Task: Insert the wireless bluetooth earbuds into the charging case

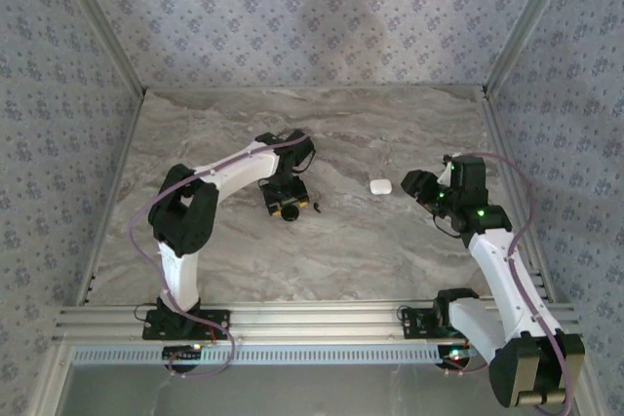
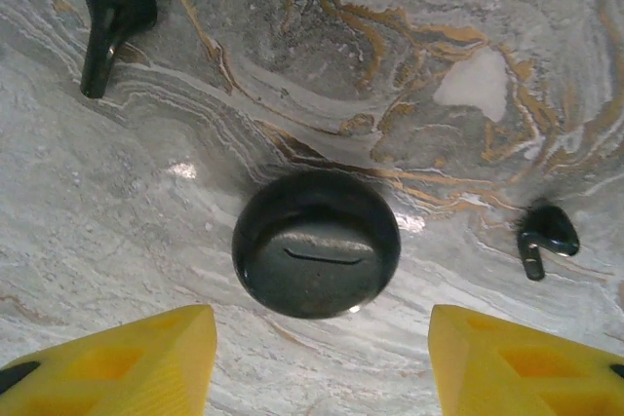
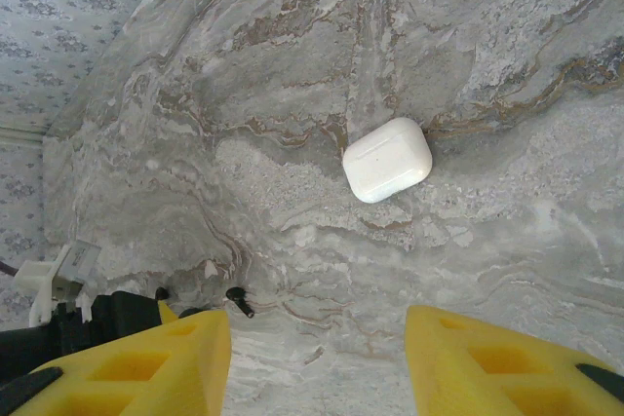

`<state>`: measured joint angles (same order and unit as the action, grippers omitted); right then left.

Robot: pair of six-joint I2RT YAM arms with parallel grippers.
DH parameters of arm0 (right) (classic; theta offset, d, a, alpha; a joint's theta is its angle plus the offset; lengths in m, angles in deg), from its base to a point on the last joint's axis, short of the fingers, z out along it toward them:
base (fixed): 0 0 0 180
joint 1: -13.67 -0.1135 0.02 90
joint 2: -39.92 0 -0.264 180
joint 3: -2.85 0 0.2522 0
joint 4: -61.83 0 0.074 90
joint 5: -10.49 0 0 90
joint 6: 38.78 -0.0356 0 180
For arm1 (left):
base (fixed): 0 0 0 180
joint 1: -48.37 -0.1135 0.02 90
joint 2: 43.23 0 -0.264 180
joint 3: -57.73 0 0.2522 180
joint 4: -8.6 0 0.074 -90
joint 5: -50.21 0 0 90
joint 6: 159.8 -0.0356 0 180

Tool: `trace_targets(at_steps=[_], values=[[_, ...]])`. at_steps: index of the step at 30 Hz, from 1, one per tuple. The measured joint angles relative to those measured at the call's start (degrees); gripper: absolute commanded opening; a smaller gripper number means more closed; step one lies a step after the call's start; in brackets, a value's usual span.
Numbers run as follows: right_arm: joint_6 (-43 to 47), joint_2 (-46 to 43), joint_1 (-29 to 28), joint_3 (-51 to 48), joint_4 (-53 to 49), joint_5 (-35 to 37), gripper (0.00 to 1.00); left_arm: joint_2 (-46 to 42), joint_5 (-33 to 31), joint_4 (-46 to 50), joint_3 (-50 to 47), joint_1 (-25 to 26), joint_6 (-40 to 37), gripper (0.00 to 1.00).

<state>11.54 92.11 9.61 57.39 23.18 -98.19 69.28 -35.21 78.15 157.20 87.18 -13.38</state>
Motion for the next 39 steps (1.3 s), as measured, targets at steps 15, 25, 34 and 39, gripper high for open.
trace_targets(at_steps=[15, 25, 34, 39], values=[[0.0, 0.11, -0.13, 0.0, -0.04, 0.42, 0.52, 4.76, 0.02, 0.24, 1.22, -0.24, -2.43, 0.61], [0.0, 0.11, -0.24, 0.0, -0.09, 0.57, 0.52, 6.99, 0.33, 0.15, 1.9, -0.61, -3.45, 0.61], [0.0, 0.11, -0.46, 0.0, -0.26, 0.76, 0.5, 7.02, 0.94, -0.02, 2.01, -0.85, -4.92, 0.51], [0.02, 0.24, -0.83, 0.0, -0.24, 0.68, 0.49, 6.73, 0.92, -0.04, 1.99, -0.9, -5.86, 0.45]])
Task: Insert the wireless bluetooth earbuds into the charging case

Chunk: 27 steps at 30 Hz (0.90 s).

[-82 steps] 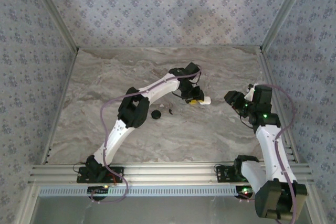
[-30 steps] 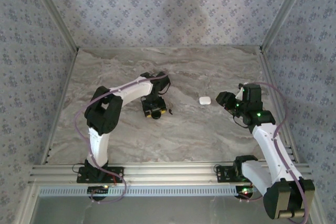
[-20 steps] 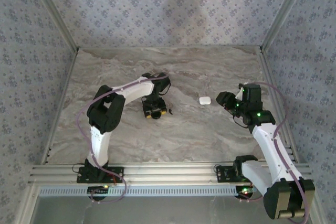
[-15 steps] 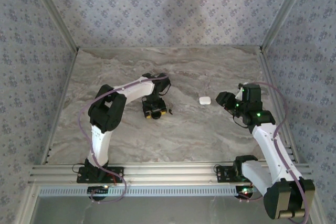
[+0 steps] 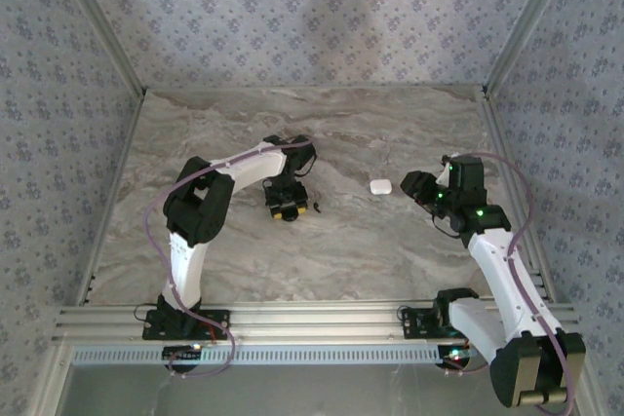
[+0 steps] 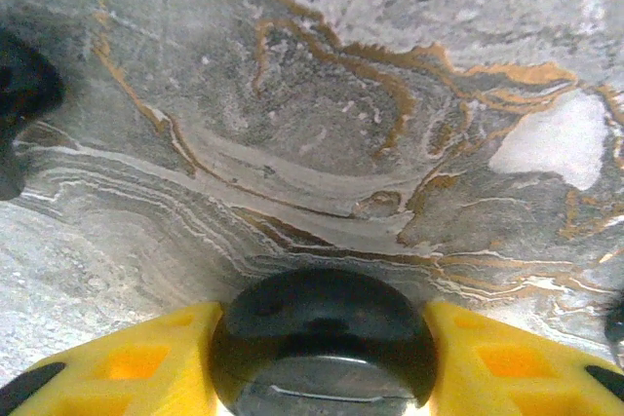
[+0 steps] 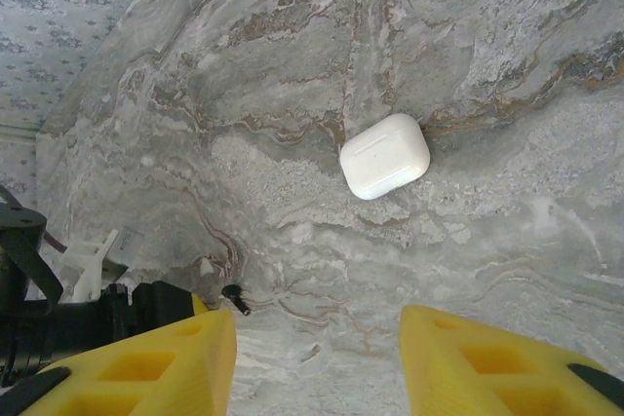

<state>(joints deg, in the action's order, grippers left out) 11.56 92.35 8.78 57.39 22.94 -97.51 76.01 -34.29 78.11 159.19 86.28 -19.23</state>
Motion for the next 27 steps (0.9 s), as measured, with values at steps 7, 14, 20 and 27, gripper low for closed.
trace_targets(at_steps=[7, 14, 20, 27], values=[[0.02, 1.4, -1.38, 0.76, -0.04, -0.87, 0.49, -4.98, 0.0, -0.42, -1.66, 0.0, -1.84, 0.43], [1.75, 5.09, -1.81, 3.04, 0.0, -4.92, 0.48, -16.0, -0.33, -2.54, -5.14, 0.15, -8.83, 0.43], [6.08, 10.36, -2.03, 5.99, 0.22, -13.66, 0.48, -25.29, -0.44, -6.86, -10.64, 0.9, -21.22, 0.42], [9.51, 15.26, -2.47, 9.16, -0.02, -23.21, 0.47, -34.99, 1.31, -15.65, -18.58, 1.22, -37.94, 0.43]])
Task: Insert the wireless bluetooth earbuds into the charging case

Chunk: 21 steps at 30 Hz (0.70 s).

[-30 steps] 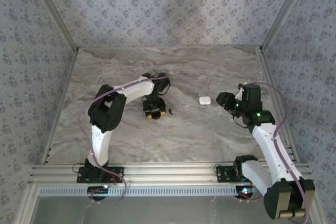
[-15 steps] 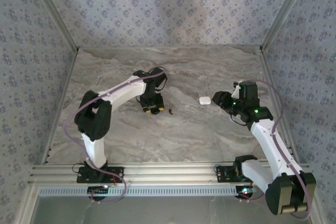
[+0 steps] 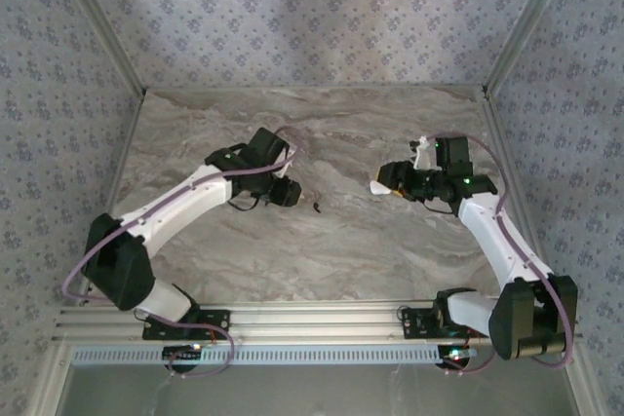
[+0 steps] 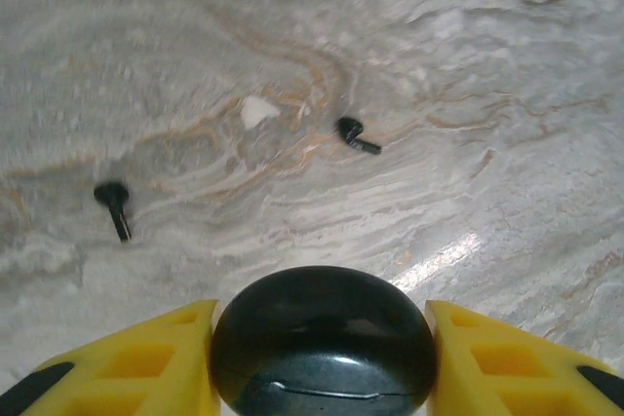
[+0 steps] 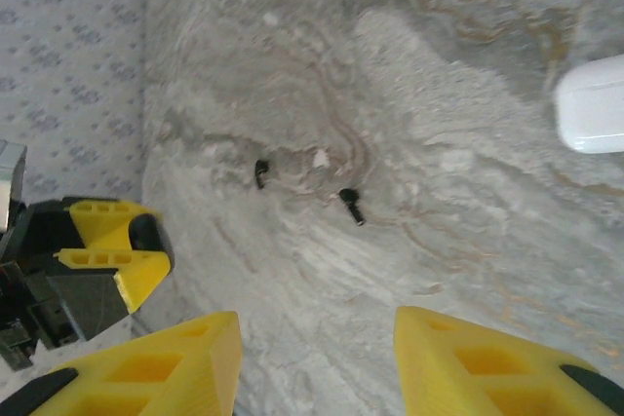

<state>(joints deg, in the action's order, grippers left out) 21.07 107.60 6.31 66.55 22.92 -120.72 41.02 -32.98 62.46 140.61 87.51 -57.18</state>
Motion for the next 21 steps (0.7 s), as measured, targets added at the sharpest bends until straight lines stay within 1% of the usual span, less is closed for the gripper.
trace_targets(at_steps=[5, 11, 17, 21], values=[[0.22, 1.9, -2.62, 0.15, 0.2, -4.61, 0.47, -5.55, 2.95, -6.97, -5.73, 1.14, -11.52, 0.42], [0.0, 3.48, -7.08, 0.26, 2.29, -8.48, 0.47, -7.76, 6.1, -11.1, -8.94, 2.62, -23.06, 0.42], [-0.48, 5.16, -12.63, 0.7, 5.68, -10.38, 0.48, -7.74, 6.21, -13.18, -9.57, 5.62, -31.63, 0.41], [-0.48, 7.19, -16.02, 1.03, 7.69, -10.75, 0.49, -7.65, 5.81, -13.38, -9.57, 7.13, -34.91, 0.4]])
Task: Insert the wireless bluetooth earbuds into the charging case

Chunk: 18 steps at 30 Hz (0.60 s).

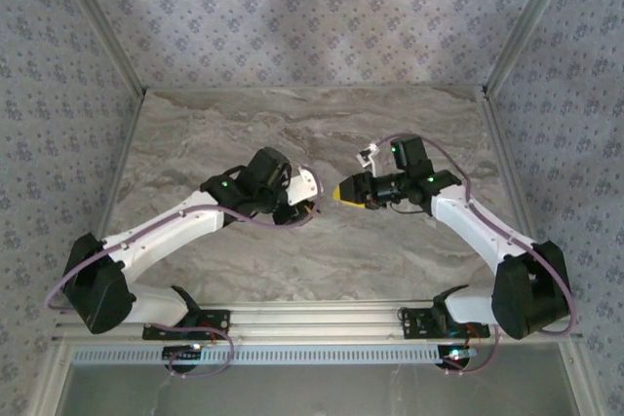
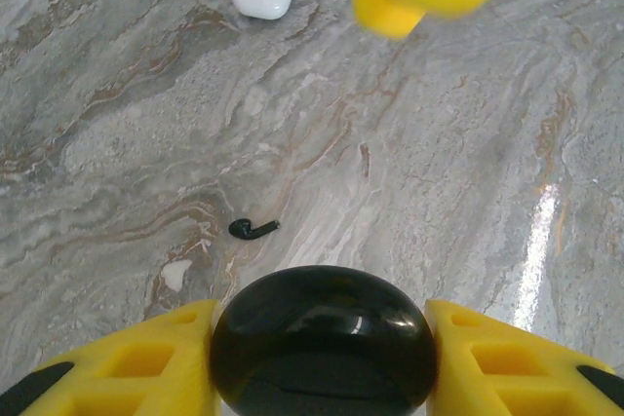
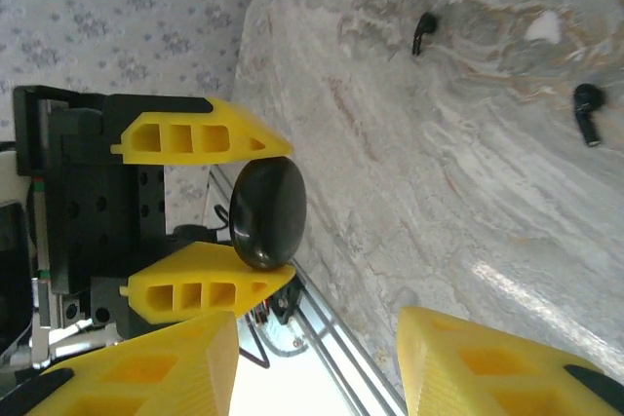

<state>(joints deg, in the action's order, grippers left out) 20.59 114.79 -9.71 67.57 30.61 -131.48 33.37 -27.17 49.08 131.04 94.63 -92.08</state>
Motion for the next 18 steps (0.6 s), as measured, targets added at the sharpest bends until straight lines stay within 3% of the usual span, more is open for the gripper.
trace_targets(at_steps=[18], values=[[-0.2, 4.48, -6.36, 2.34, 3.98, -1.22, 0.5, 0.02, 0.0, -3.02, -0.57, 1.86, -2.12, 0.37]])
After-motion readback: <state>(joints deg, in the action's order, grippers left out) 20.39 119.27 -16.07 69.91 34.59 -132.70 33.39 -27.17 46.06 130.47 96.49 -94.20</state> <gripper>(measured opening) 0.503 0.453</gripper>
